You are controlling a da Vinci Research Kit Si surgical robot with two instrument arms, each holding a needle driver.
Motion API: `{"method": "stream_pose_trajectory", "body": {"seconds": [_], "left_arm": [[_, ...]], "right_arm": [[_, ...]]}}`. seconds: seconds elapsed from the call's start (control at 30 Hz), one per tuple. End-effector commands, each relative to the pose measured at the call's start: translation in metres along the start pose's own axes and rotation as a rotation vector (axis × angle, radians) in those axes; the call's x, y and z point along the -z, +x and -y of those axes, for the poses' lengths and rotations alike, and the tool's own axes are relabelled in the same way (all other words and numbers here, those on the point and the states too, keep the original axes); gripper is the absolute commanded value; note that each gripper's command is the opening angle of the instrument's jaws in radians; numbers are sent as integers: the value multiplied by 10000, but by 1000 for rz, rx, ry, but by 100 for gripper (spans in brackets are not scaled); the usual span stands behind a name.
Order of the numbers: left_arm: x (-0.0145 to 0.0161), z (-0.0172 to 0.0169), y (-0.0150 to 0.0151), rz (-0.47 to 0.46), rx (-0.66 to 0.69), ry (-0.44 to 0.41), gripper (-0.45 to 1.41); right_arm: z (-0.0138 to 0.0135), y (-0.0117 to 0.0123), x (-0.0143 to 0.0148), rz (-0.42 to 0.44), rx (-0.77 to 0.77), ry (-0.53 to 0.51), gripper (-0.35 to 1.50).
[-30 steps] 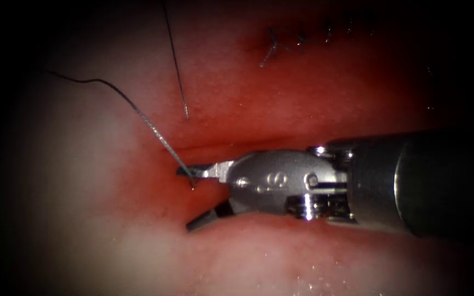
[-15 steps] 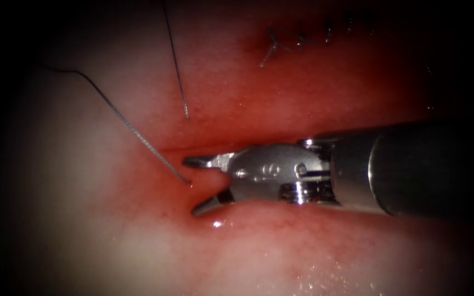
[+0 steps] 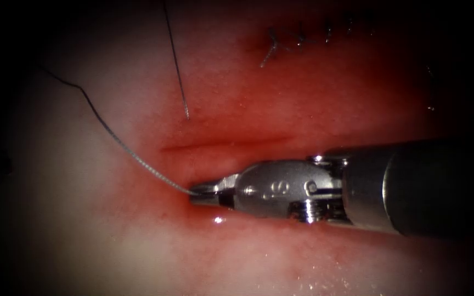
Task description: Wound Closure
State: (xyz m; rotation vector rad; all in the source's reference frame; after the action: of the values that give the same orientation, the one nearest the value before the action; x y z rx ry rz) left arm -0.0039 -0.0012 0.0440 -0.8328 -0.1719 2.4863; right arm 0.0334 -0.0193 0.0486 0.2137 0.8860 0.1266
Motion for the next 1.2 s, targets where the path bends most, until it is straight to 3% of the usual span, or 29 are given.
{"method": "stream_pose_trajectory", "body": {"seconds": [0.03,0.07,0.1,0.3,0.5,0.57,0.67,0.7,0.73,0.8,0.97,1.2], "left_arm": [[-11,-5,1,-1,-1,-8,-45],[-11,-5,1,-1,-1,-8,-45],[-19,-13,1,11,-6,-26,-45],[-34,-30,5,39,-10,-63,-45],[-34,-34,6,49,-11,-68,-45],[-34,-34,5,52,-12,-69,-45],[-34,-32,4,52,-13,-70,-45],[-34,-32,4,52,-13,-70,-45],[-34,-31,4,51,-14,-71,-45],[-33,-29,2,51,-15,-72,-45],[-32,-21,-2,58,-21,-57,-45],[-29,-5,-12,80,-38,-7,-45]], "right_arm": [[28,17,-5,-2,5,28,-35],[28,17,-5,-2,5,28,-35],[54,35,0,-1,10,52,-35],[111,77,11,41,25,81,-35],[124,95,5,60,23,86,-35],[119,95,0,62,17,83,-35],[100,90,-8,45,12,57,79],[100,90,-8,45,12,57,79],[86,84,-9,15,21,6,120],[71,79,-6,-20,42,-24,128],[40,65,12,-89,69,-85,125],[7,40,36,-83,98,-134,118]]}}
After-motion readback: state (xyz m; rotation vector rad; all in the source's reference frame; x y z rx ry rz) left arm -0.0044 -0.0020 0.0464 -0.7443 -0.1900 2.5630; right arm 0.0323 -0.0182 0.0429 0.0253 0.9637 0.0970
